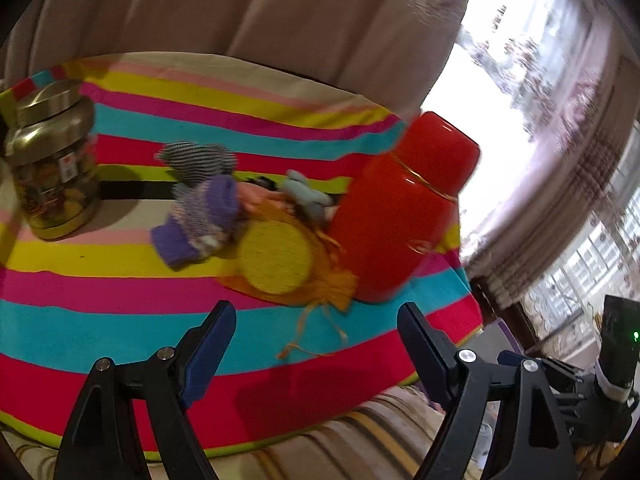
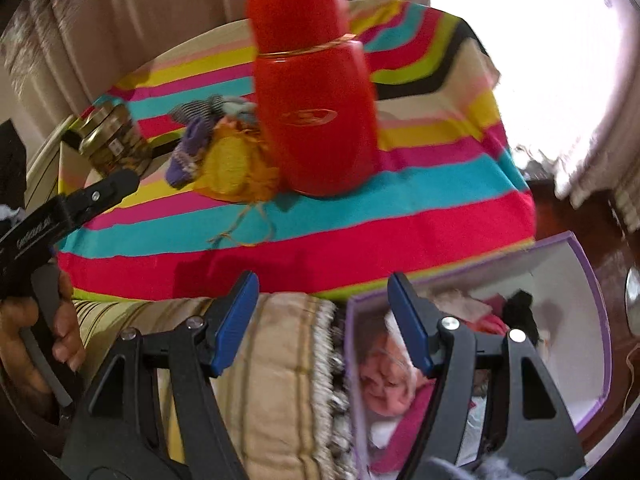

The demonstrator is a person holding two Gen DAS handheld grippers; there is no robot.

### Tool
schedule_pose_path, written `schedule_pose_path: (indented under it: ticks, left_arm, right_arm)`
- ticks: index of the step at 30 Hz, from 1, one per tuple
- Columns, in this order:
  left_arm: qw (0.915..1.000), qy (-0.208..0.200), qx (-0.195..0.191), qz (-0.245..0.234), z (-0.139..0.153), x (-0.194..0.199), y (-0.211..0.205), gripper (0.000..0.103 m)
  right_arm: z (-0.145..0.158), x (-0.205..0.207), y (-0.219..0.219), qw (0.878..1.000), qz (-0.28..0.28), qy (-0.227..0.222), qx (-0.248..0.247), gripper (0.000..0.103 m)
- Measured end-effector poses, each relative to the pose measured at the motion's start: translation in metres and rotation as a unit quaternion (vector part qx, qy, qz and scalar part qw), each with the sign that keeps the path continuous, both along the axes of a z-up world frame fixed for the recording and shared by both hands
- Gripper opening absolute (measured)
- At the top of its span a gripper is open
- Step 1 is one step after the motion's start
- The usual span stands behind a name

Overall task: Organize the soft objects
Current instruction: 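Move both open tools back over the remaining soft items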

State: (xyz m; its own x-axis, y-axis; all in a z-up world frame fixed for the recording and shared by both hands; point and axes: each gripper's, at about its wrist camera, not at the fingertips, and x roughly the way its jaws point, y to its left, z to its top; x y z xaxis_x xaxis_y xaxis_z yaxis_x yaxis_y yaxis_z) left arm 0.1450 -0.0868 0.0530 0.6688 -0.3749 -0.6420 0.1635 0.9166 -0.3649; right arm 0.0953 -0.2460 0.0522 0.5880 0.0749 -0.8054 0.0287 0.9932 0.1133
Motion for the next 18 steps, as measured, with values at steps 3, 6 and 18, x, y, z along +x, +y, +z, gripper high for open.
schedule_pose_path:
  ticks: [3,6,18]
  left_arm:
    - [0.9998,0.002,0.0,0.018,-0.002,0.006,0.015,0.084]
    - [0.9993,0.006,0.0,0.036,-0.004,0.011,0.031,0.084]
    - [0.9983,0.021,0.012,0.054,-0.028,0.051,0.068,0.083]
  right_arm:
    - [-0.001,0.01,0.015,1.0,0.017,-0.002,-0.007,0.07]
    - [-0.006,0.025,0.031,0.999,0.037,0.0,-0.014,0.07]
    - [-0.02,0.072,0.098,0.991,0.111,-0.012,-0.07,0.07]
